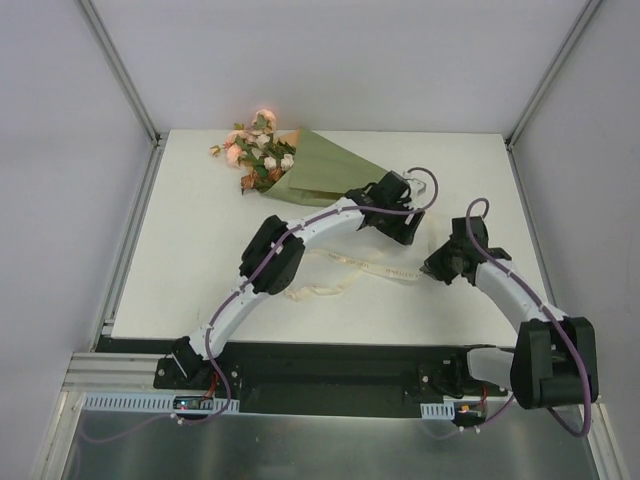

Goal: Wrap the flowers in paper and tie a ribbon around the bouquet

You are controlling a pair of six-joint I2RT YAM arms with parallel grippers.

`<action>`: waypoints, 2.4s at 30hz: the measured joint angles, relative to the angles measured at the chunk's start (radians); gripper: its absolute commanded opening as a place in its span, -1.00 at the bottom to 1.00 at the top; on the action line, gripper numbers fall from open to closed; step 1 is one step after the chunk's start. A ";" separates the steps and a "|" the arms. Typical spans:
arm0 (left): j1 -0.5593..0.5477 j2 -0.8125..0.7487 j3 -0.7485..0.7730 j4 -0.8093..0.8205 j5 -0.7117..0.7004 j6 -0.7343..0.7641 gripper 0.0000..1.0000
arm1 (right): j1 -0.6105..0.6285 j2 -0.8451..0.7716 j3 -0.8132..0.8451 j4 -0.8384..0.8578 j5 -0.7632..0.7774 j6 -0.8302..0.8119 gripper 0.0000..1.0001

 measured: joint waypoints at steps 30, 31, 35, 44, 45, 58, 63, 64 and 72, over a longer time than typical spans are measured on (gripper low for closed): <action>-0.048 0.052 0.116 -0.146 -0.285 0.053 -1.00 | -0.043 -0.552 -0.050 -0.306 0.219 -0.050 -0.99; -0.047 0.023 0.080 -0.162 -0.312 0.066 -1.00 | -0.053 -0.558 -0.038 -0.326 0.237 -0.058 -0.99; -0.032 -0.167 -0.077 -0.207 -0.392 0.089 -1.00 | -0.081 -0.587 0.029 -0.402 0.318 -0.097 -0.99; 0.114 -0.724 -0.380 -0.190 -0.275 0.031 -0.24 | -0.089 -0.719 0.232 -0.506 0.442 -0.237 -0.99; 0.128 -0.745 -0.398 -0.177 -0.218 0.016 -0.18 | -0.089 -0.729 0.262 -0.503 0.427 -0.260 -0.99; 0.084 -0.845 -0.966 -0.035 0.074 -0.072 0.56 | -0.092 -0.444 0.828 -0.486 0.690 -0.488 -0.99; 0.081 -0.801 -0.914 -0.016 0.061 -0.082 0.69 | -0.093 -0.442 0.834 -0.506 0.907 -0.543 -0.99; 0.076 -0.767 -0.874 -0.009 0.058 -0.082 0.68 | -0.094 -0.456 0.829 -0.509 0.932 -0.550 -0.99; 0.001 -0.624 -0.789 0.010 0.052 -0.079 0.94 | -0.097 -0.558 0.822 -0.491 0.938 -0.592 -0.99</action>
